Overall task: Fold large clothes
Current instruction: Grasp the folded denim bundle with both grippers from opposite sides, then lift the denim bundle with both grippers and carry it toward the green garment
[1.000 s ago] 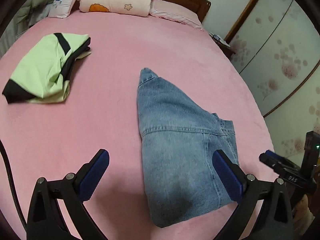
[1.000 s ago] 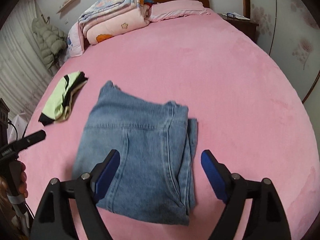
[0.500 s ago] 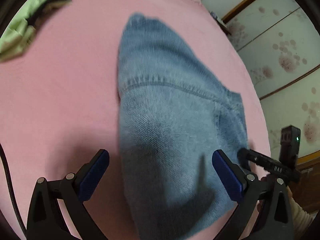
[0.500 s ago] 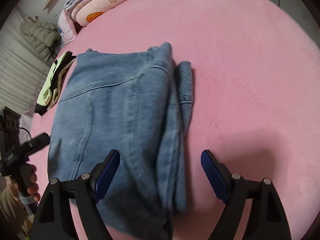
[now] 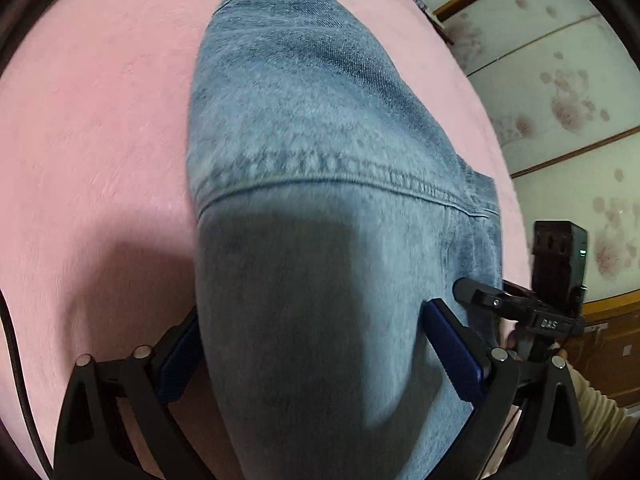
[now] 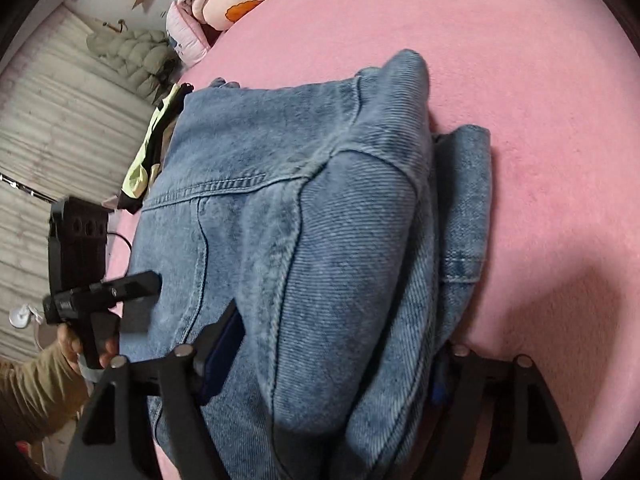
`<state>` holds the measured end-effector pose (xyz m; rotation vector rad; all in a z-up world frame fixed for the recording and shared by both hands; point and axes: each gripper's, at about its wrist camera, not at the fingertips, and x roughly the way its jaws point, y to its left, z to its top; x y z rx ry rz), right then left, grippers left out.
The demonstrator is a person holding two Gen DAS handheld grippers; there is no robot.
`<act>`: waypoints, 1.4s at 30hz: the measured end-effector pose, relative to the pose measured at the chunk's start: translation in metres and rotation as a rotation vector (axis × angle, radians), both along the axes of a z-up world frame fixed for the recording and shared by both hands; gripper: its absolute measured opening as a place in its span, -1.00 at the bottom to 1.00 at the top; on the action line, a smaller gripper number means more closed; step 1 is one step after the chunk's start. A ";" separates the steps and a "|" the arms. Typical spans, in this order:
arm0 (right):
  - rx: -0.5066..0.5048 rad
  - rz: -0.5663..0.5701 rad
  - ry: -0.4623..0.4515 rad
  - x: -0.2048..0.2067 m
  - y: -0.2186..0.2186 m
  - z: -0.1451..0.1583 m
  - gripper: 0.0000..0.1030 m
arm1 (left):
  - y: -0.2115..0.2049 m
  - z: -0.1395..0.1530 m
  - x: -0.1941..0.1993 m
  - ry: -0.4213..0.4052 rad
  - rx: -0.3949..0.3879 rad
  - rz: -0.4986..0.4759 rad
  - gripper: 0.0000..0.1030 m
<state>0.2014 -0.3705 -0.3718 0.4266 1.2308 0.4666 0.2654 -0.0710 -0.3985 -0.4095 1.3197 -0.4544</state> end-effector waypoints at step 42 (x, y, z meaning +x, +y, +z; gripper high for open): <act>-0.217 0.037 -0.229 -0.111 0.175 0.265 -0.65 | 0.119 0.302 -0.152 -0.170 0.270 0.035 -0.26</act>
